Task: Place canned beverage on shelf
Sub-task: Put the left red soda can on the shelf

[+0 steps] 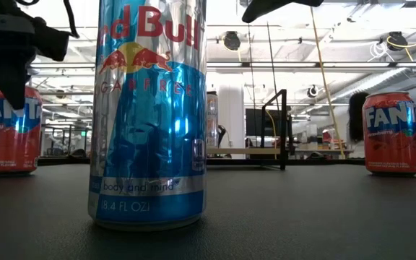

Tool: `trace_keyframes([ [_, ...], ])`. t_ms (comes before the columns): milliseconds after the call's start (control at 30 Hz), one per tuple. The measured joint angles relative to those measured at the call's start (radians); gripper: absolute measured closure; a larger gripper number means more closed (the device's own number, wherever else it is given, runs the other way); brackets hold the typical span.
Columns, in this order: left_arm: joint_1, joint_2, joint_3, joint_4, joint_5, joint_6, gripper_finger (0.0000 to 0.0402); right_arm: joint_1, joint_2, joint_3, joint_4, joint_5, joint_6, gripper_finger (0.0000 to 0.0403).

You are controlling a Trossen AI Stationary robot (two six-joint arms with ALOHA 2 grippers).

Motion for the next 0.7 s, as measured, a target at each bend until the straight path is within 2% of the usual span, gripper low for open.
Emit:
trace_keyframes([
  [133, 0.000, -0.001, 0.002, 0.000, 0.002, 0.002, 0.0125, 0.000, 0.000, 0.000, 0.000, 0.000, 0.001, 0.0062],
  [333, 0.013, 0.001, 0.057, 0.001, 0.029, 0.034, 0.0127, -0.001, -0.028, 0.000, -0.018, 0.001, 0.027, 0.0068],
  [533, 0.106, 0.040, 0.175, 0.011, 0.018, 0.219, 0.0126, -0.025, -0.125, 0.000, -0.116, 0.032, 0.028, 0.0084],
  [700, 0.221, 0.162, 0.271, 0.118, 0.030, 0.443, 0.0125, -0.069, -0.213, 0.000, -0.257, 0.086, -0.002, 0.0088],
])
